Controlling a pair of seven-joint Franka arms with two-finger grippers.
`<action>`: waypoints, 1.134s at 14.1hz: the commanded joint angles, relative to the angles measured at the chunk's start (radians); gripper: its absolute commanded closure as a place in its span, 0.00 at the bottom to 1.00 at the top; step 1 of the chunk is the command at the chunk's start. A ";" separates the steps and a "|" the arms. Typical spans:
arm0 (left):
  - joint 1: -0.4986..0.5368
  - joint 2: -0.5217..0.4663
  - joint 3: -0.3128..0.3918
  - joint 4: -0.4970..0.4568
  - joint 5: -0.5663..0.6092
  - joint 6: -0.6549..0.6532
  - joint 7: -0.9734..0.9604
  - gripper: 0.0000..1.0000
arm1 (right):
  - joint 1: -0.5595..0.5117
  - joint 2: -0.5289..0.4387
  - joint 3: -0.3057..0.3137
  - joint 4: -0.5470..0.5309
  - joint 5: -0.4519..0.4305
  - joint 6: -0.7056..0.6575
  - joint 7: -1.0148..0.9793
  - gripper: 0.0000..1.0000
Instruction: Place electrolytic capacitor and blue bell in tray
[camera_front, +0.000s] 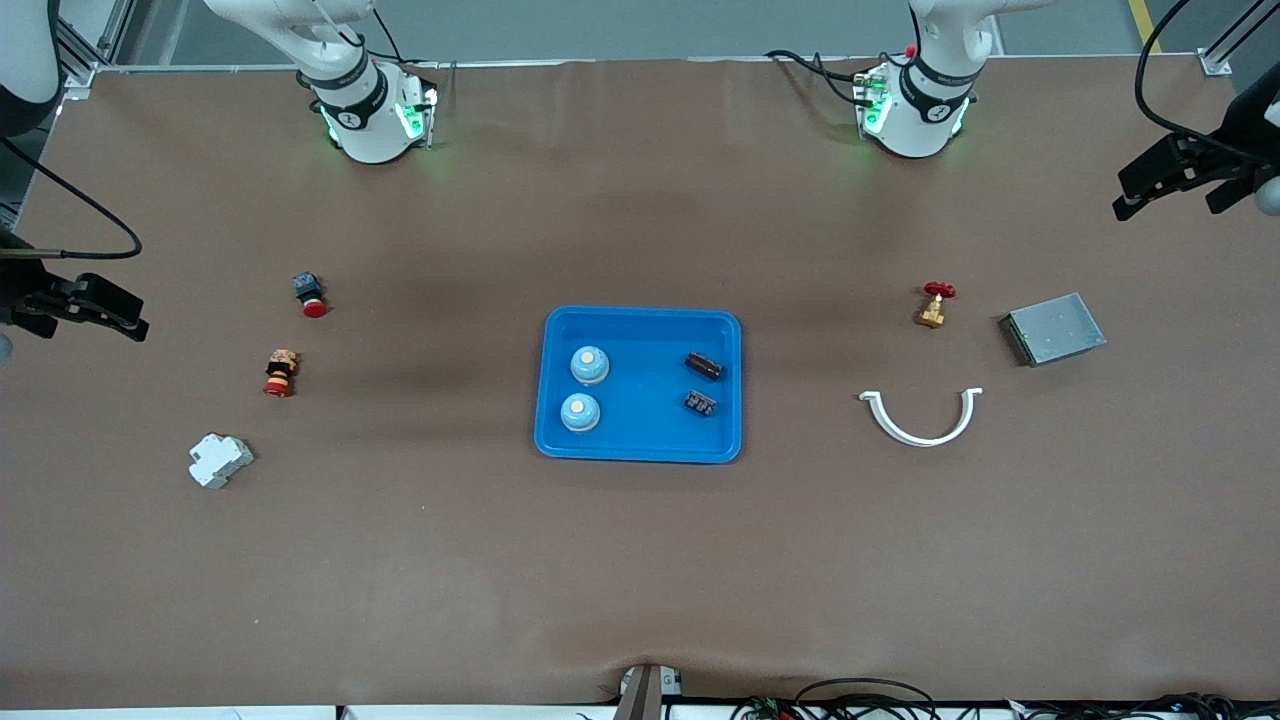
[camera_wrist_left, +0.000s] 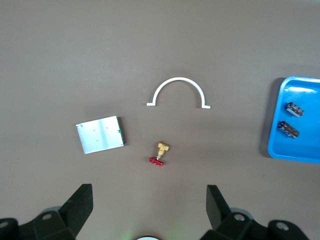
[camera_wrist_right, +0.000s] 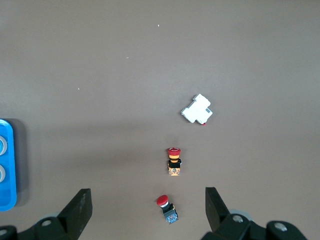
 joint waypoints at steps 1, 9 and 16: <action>0.002 0.010 -0.004 0.014 -0.017 -0.017 0.012 0.00 | 0.008 -0.016 -0.011 -0.001 0.016 -0.012 -0.004 0.00; 0.006 0.031 -0.004 0.053 -0.001 -0.018 0.006 0.00 | 0.002 -0.015 -0.014 0.011 0.016 -0.029 -0.006 0.00; 0.009 0.031 -0.001 0.051 0.018 -0.029 0.008 0.00 | -0.001 -0.015 -0.018 0.020 0.016 -0.033 -0.006 0.00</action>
